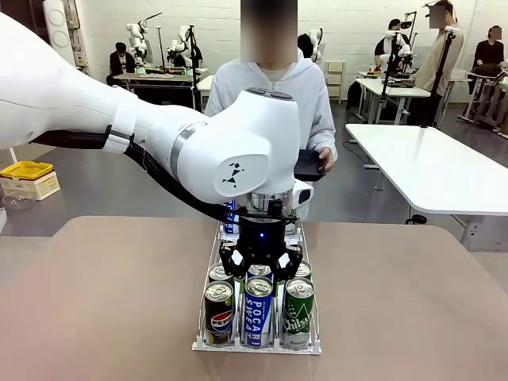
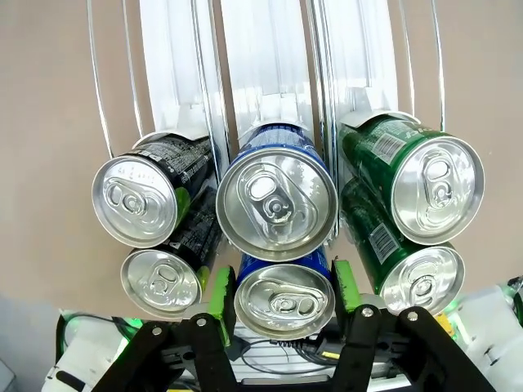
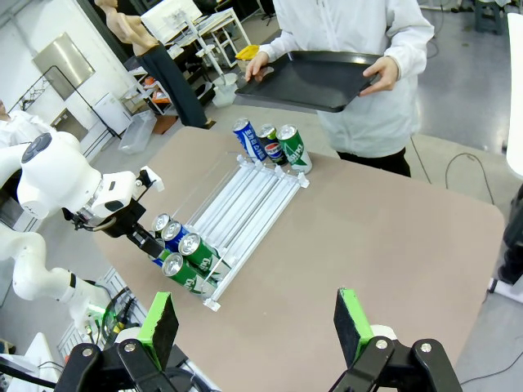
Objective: Retrieve and hand over the desired beverage to the person.
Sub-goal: Pick up a can of the same type that the person held from the Automatic Can Dispenser.
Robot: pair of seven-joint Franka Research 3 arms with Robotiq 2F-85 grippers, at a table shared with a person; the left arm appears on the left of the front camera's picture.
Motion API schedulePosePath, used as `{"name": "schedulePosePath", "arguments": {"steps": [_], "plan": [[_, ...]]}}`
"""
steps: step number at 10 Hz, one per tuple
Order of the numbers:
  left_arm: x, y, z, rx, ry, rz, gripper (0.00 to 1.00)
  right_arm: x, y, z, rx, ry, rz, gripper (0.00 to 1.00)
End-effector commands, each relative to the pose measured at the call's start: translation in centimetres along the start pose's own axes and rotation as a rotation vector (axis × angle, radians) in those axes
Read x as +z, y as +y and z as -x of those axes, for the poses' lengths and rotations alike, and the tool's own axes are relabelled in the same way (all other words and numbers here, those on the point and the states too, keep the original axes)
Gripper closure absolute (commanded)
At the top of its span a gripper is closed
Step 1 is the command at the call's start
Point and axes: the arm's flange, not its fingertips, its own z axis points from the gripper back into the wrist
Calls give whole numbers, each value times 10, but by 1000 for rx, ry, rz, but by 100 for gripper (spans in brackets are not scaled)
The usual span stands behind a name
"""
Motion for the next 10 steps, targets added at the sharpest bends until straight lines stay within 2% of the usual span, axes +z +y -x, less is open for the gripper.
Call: {"name": "schedulePosePath", "arguments": {"steps": [1, 5, 7, 10], "plan": [[11, 7, -3, -40, 19, 12, 98, 0, -1, -4, 15, -23, -24, 0], [134, 32, -2, -145, 44, 98, 100, 0, -1, -4, 15, -23, -24, 0], [209, 41, -3, -130, -25, 135, 100, 0, -1, -4, 15, -23, -24, 0], [267, 27, -24, -99, -67, 49, 100, 0, -1, -4, 15, -23, -24, 0]]}}
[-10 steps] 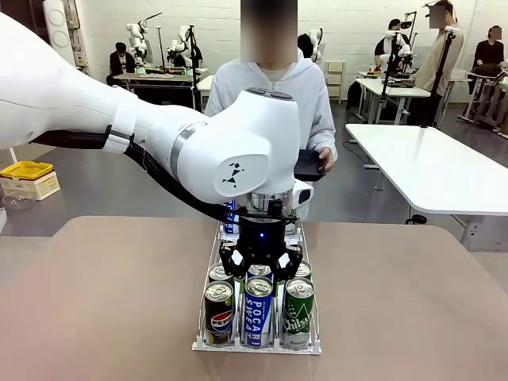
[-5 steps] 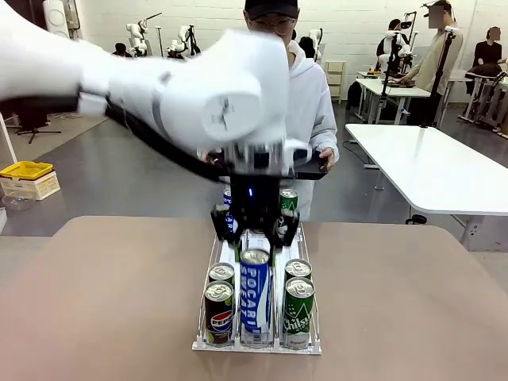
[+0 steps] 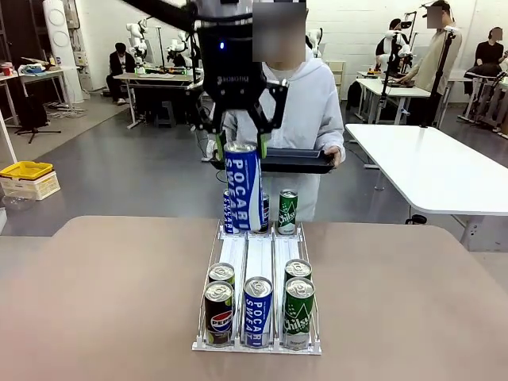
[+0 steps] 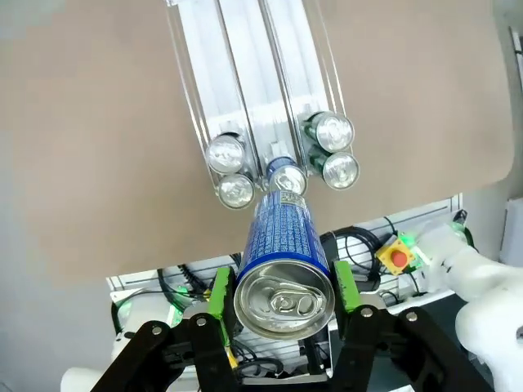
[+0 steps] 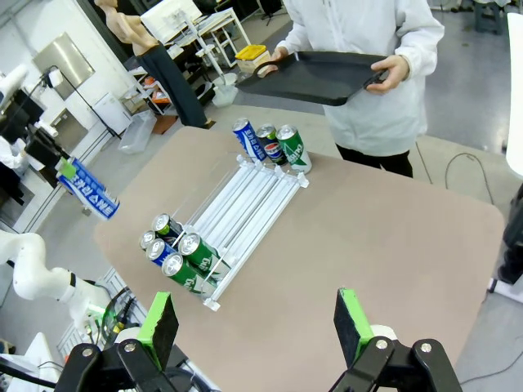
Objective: Retrieve and hand over the desired beverage to the person.
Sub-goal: Pick up a can of the same type that the person held from the Automatic Can Dispenser, then place the picked can on the Handle tray extended by the person.
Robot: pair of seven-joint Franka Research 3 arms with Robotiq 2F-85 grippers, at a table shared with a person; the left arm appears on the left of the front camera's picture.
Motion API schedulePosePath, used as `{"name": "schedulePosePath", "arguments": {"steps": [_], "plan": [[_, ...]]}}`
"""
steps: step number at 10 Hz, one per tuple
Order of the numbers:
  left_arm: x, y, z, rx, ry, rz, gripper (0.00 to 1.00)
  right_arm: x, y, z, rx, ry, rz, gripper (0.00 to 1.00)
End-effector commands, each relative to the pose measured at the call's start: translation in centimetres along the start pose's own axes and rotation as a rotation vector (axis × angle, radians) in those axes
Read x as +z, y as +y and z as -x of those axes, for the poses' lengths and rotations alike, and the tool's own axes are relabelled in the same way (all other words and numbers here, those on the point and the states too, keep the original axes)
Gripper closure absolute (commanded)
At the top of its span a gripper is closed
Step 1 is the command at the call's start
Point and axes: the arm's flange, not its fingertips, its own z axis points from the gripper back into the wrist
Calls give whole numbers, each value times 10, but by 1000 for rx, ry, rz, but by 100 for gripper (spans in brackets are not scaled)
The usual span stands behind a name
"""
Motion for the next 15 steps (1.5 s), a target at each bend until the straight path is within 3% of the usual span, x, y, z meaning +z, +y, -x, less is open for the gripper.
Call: {"name": "schedulePosePath", "arguments": {"steps": [1, 5, 7, 15], "plan": [[9, -32, -34, 18, 8, -85, 100, 0, -1, -4, 15, -23, -24, 0], [21, -40, -65, 63, -31, -150, 100, 0, -1, -4, 15, -23, -24, 0], [-3, -29, -56, 38, -18, -134, 100, 0, -1, -4, 15, -23, -24, 0], [-3, -29, -56, 38, -18, -134, 100, 0, -1, -4, 15, -23, -24, 0]]}}
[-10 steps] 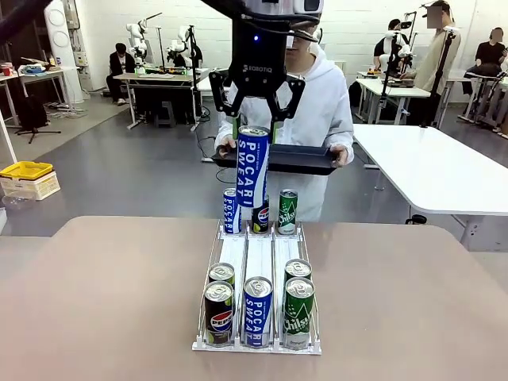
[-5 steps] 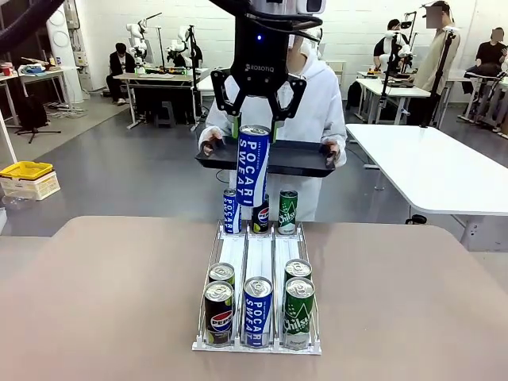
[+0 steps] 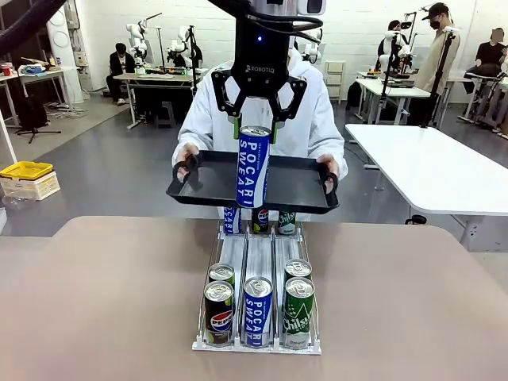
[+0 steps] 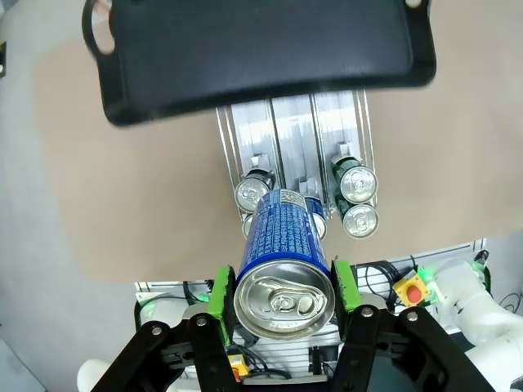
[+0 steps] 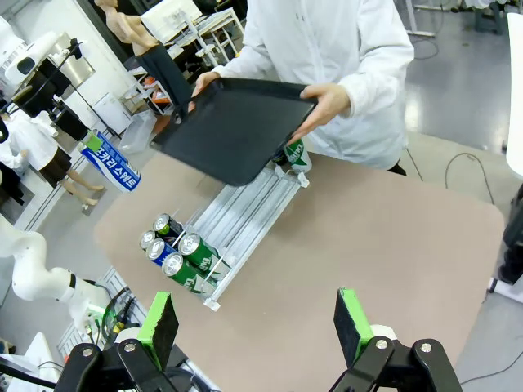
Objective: Retrieve and hand over the desired beverage to the person.
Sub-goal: Place the picked can on the Handle tray extended by the person.
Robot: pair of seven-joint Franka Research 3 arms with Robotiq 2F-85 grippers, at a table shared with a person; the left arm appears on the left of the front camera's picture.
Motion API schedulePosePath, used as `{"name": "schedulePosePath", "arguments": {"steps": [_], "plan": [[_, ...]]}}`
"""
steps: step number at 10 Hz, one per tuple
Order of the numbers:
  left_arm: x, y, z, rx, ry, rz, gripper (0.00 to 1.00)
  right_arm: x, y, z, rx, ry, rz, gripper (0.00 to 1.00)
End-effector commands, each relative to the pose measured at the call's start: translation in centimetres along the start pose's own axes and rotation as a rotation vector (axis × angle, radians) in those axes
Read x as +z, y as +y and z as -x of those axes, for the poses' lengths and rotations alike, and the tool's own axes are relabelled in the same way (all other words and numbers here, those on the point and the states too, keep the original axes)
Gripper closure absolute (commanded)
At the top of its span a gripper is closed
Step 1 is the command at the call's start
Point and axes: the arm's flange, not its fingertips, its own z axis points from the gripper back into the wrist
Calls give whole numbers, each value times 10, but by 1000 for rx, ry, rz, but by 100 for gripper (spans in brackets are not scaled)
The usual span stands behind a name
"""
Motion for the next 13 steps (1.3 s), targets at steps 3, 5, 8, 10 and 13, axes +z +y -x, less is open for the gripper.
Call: {"name": "schedulePosePath", "arguments": {"steps": [3, 5, 8, 10, 13], "plan": [[3, 2, 2, -5, -10, 10, 100, 0, -1, -4, 15, -23, -24, 0], [3, 2, 2, -5, -10, 10, 100, 0, -1, -4, 15, -23, -24, 0], [3, 2, 2, -5, -10, 10, 100, 0, -1, -4, 15, -23, -24, 0], [0, 0, 0, 0, 0, 0, 42, 0, -1, -4, 15, -23, -24, 0], [-8, 16, -31, -17, -67, 41, 42, 0, -1, -4, 15, -23, -24, 0]]}}
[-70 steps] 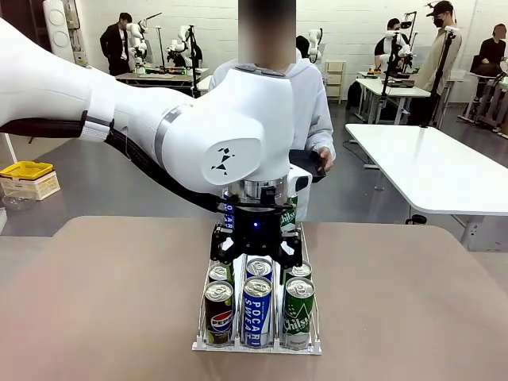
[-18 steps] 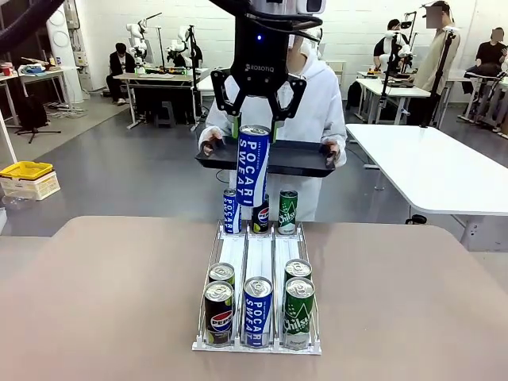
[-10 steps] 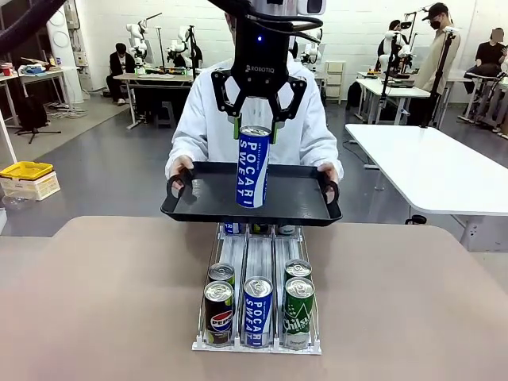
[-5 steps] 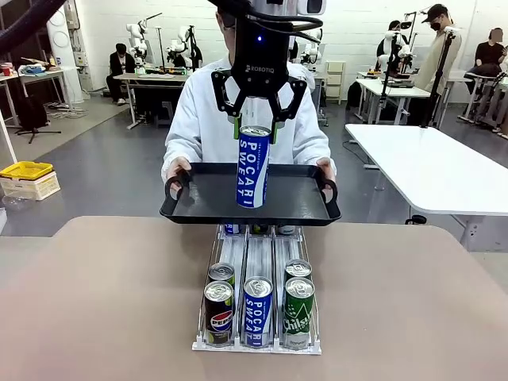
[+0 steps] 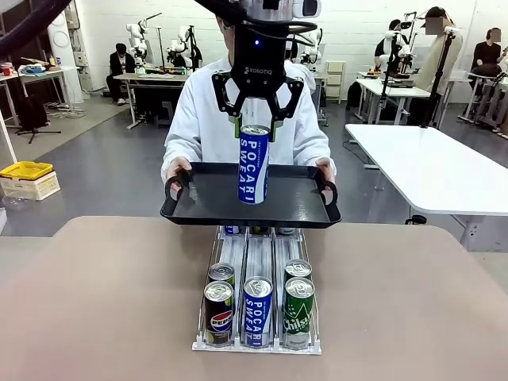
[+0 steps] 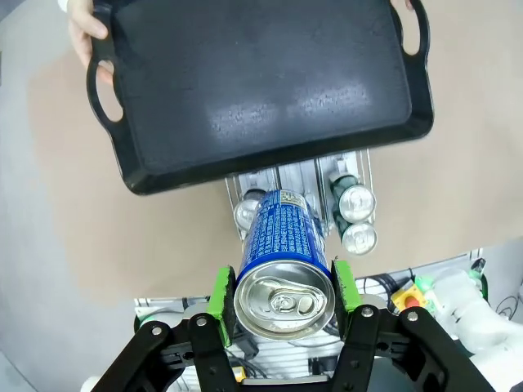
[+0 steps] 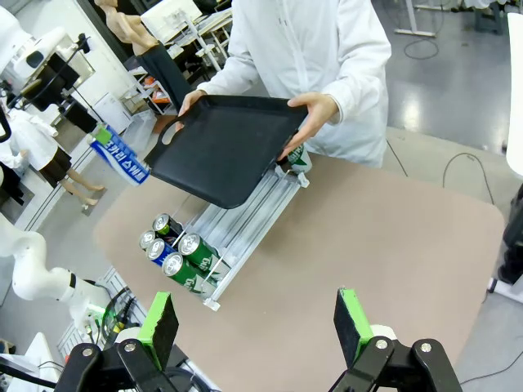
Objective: Retrieve and hand over the desired beverage to the person.
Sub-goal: Place the picked can on the Handle tray extended by the person.
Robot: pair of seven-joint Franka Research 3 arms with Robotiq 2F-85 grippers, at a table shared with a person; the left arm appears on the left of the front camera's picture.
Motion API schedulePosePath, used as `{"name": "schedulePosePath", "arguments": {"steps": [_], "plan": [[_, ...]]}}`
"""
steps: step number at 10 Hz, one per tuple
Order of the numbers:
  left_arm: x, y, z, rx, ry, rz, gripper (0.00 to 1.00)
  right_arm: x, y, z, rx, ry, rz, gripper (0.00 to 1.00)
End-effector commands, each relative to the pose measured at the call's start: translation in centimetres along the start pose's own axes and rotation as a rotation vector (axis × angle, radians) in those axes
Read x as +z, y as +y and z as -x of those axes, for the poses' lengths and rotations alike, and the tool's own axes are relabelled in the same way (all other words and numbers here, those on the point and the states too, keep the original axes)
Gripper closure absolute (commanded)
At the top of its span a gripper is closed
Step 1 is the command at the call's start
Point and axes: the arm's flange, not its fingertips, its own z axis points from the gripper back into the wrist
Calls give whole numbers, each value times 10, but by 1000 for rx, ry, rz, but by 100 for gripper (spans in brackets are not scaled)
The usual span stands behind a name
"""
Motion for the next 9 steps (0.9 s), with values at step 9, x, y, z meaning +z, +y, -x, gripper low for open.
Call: {"name": "schedulePosePath", "arguments": {"steps": [9], "plan": [[-37, 40, -93, 114, -39, 23, 42, 0, -1, -4, 15, -23, -24, 0]]}}
